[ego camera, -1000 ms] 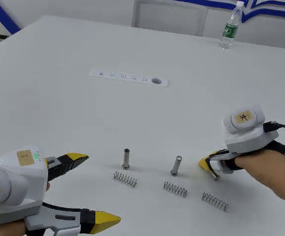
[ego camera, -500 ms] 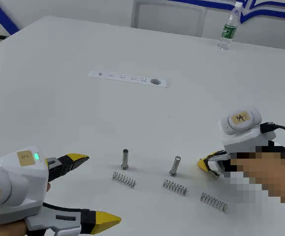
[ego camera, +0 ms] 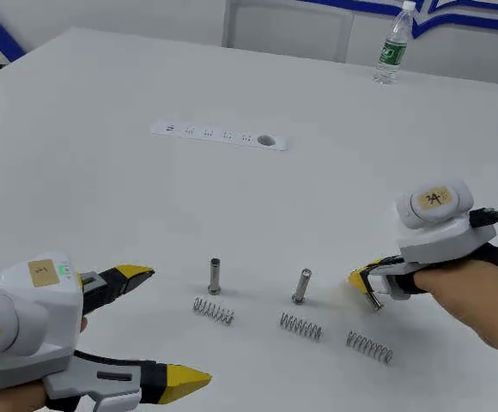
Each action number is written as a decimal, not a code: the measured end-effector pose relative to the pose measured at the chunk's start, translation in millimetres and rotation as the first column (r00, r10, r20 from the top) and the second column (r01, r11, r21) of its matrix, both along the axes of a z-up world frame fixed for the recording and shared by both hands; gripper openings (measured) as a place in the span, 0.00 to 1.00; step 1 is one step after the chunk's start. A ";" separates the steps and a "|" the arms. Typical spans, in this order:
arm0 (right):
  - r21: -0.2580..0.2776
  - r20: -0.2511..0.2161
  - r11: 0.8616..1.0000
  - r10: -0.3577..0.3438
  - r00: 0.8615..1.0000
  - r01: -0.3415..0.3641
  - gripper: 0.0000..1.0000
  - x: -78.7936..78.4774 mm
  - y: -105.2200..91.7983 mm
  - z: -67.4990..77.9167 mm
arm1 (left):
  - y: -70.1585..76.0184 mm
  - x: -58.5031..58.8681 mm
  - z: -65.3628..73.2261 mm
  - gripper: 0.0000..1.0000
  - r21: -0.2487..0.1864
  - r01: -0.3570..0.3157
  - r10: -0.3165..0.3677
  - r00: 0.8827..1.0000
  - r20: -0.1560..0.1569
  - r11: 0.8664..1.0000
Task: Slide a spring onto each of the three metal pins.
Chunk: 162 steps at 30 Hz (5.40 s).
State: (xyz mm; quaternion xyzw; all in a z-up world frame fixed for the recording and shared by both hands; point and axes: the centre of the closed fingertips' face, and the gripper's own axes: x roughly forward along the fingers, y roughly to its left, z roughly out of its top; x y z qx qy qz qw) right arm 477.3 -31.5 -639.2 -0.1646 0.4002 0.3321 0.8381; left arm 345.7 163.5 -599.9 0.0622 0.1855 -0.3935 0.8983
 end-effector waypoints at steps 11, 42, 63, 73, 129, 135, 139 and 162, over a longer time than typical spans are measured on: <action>0.024 0.035 1.000 -0.014 0.999 0.013 0.09 -5.7 -1.3 12.3 | -1.8 -1.2 2.1 0.90 -0.002 0.004 -0.004 1.000 0.007 1.000; 0.062 0.059 0.998 -0.022 0.998 0.019 0.08 -20.2 -5.5 21.9 | -3.3 -0.6 5.7 0.90 0.004 0.011 -0.011 1.000 0.014 1.000; 0.091 0.083 0.996 -0.035 0.996 0.027 0.08 -25.1 -10.2 27.0 | -4.8 -2.0 9.6 0.90 0.013 0.021 -0.021 1.000 0.023 1.000; 0.100 0.088 0.994 -0.042 0.995 0.034 0.08 -31.2 -15.1 28.2 | -6.5 -2.0 9.8 0.90 0.015 0.027 -0.027 0.999 0.025 1.000; 0.052 0.079 0.999 0.001 0.997 -0.005 0.16 -47.2 -29.3 17.6 | -5.5 -3.5 7.9 0.90 0.014 0.023 -0.023 0.999 0.024 1.000; 0.055 0.057 0.997 0.054 0.997 -0.057 0.16 -62.8 -29.9 18.3 | -6.3 -3.2 8.7 0.90 0.016 0.027 -0.028 0.999 0.026 1.000; 0.034 0.022 0.989 0.140 0.990 -0.141 0.17 -79.7 -28.0 10.6 | -7.3 -3.0 9.3 0.90 0.018 0.031 -0.031 0.999 0.027 0.999; -0.041 -0.071 0.948 0.313 0.947 -0.316 0.16 -97.6 -25.2 -23.1 | -7.4 -3.9 6.9 0.90 0.018 0.022 -0.022 1.000 0.014 1.000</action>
